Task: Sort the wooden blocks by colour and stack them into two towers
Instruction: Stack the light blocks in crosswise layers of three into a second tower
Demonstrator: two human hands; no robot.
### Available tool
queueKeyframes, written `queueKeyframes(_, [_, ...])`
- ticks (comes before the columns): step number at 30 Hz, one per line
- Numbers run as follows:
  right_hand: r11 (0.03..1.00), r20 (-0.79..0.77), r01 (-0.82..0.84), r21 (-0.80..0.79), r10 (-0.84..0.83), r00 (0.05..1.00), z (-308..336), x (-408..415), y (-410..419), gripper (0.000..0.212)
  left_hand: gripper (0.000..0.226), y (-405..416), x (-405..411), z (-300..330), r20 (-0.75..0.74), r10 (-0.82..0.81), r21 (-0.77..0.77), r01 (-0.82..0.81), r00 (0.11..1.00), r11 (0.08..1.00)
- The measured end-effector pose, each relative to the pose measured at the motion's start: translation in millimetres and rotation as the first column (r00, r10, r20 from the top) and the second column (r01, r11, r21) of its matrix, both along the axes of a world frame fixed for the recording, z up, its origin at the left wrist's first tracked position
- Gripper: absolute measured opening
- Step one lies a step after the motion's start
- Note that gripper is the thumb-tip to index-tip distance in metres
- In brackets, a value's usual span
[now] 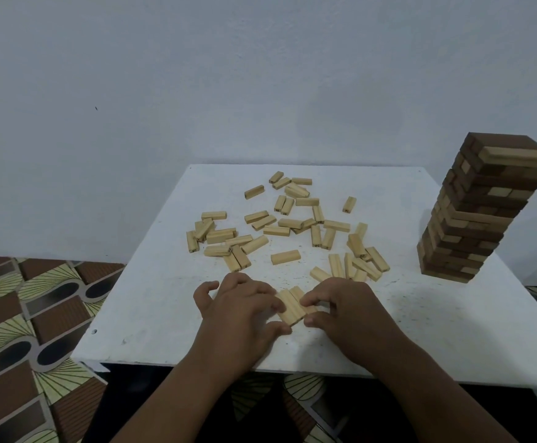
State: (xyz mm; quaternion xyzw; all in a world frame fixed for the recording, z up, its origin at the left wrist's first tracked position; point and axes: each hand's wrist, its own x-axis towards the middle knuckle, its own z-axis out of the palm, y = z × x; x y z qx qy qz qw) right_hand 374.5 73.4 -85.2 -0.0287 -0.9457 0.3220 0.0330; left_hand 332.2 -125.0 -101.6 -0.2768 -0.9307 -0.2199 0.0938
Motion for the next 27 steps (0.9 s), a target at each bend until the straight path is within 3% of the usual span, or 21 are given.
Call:
queueKeyframes(7, [0.999,0.036,-0.035,0.009,0.035,0.999,1.1,-5.2,-0.3,0.026,0.017,1.5,-4.4,-4.8,0.029,-0.004,0.044,0.003,1.0,0.999])
queueKeyframes(27, [0.997,0.03,-0.056,0.044,0.054,0.998,5.1,-6.5,-1.9,0.019,0.016,3.4,-10.0,-8.6,-0.002,0.032,0.125,-0.031,0.999,0.992])
